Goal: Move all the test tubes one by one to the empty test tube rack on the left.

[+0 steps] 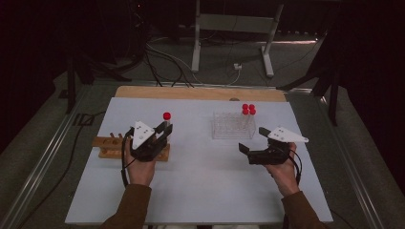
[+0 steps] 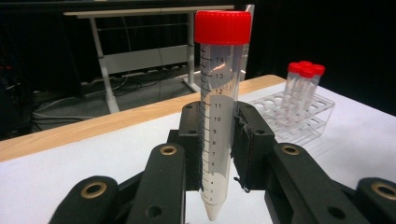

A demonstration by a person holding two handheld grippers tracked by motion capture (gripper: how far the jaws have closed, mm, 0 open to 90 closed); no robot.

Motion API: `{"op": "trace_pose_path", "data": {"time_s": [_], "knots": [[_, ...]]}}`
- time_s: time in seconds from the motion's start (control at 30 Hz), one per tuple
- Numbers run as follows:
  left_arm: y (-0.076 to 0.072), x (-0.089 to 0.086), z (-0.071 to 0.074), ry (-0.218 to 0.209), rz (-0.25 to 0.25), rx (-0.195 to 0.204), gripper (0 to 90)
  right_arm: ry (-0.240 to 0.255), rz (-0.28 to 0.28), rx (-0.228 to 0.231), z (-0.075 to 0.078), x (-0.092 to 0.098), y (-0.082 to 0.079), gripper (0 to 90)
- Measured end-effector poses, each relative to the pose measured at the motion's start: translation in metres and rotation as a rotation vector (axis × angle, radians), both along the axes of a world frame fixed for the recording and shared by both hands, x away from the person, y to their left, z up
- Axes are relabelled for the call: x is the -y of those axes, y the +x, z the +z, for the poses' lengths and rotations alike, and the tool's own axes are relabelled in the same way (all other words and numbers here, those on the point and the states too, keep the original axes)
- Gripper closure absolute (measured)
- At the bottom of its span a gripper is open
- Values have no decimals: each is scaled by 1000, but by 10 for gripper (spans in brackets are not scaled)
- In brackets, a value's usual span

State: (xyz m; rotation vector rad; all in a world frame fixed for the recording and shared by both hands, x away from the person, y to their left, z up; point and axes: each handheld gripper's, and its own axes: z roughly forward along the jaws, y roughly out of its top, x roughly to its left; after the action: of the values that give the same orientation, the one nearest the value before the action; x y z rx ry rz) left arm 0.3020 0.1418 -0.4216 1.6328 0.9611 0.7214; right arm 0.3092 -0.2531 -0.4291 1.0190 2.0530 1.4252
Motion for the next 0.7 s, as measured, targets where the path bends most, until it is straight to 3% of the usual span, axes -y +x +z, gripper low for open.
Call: {"op": "trace_pose_path", "data": {"time_s": [0.33, 0.57, 0.7], "knots": [[-4, -29, -9, -4, 62, -12, 757, 33, -16, 15, -2, 11, -8, 0], [-6, -37, -23, -11, 72, -32, 754, 45, -11, 18, 0, 12, -11, 0], [-6, -38, -32, 14, 74, -56, 751, 44, -5, 23, 0, 11, -11, 0]]}}
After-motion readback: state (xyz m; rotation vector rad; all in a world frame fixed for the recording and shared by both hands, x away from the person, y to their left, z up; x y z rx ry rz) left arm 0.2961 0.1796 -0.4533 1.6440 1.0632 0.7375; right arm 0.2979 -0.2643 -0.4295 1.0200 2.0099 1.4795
